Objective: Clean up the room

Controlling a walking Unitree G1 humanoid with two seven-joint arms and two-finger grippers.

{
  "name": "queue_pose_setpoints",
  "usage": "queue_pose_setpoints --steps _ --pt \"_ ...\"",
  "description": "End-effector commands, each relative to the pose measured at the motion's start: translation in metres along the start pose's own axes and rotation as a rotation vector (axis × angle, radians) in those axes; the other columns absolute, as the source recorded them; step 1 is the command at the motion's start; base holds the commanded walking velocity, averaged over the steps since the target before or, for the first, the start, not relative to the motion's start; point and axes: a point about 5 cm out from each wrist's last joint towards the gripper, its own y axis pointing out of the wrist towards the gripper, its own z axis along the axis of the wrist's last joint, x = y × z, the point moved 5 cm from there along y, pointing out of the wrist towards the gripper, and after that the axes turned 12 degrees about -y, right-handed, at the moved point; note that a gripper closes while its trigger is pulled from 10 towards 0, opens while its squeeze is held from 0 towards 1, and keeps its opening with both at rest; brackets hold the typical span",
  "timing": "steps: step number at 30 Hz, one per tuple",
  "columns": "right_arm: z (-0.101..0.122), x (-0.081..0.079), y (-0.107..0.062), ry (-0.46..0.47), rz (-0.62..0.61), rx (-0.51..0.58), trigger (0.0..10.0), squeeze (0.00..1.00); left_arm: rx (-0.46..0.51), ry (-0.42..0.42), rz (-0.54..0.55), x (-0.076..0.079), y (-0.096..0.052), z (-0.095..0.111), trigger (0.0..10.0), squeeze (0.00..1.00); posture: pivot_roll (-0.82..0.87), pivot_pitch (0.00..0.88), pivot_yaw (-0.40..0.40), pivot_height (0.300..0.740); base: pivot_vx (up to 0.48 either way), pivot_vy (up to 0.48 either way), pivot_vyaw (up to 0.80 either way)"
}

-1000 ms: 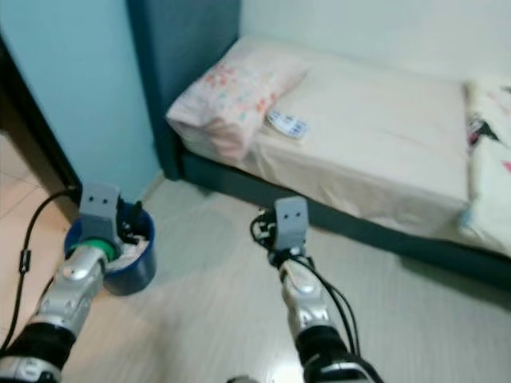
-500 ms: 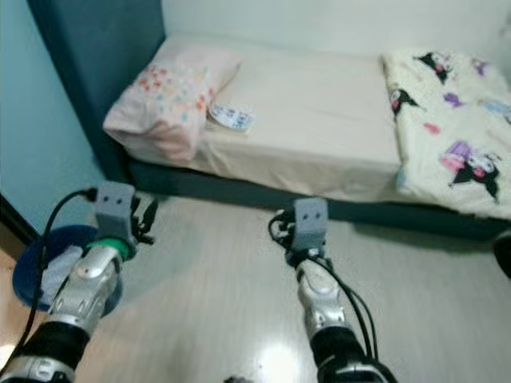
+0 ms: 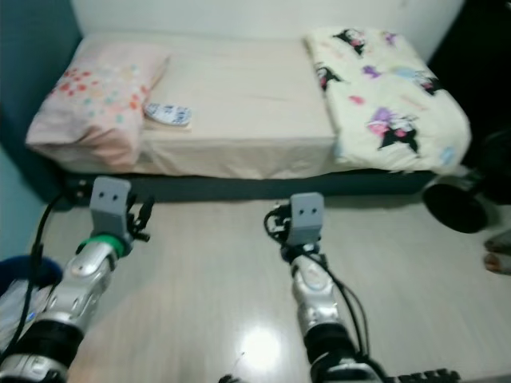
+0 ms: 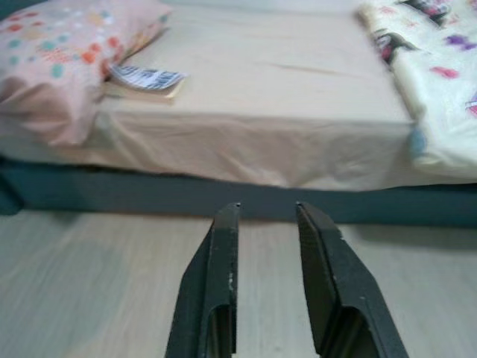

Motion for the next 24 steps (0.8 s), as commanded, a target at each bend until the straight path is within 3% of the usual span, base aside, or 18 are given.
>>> queue_pose_setpoints --steps 1,6,24 --pt "-0.0074 0.0046 -0.0039 0.0 -0.013 -0.025 10.0 0.0 -0.027 -0.038 -0.006 0.0025 -0.0014 -0.0071 10.0 0.0 0.03 0.037 0.039 0.74 0.0 0.0 -0.8" --pt "-0.0077 0.0046 -0.004 0.0 -0.014 -0.026 10.0 0.0 -0.033 -0.054 -0.009 0.0027 -0.0015 -0.0071 10.0 0.0 0.03 0.038 0.041 0.74 0.0 0.0 -0.8" --pt "-0.0076 0.0021 -0.0034 -0.006 -0.004 -0.027 10.0 0.0 -0.05 0.013 -0.027 0.0045 -0.0039 -0.0138 10.0 0.0 0.03 0.032 0.039 0.74 0.0 0.0 -0.8"
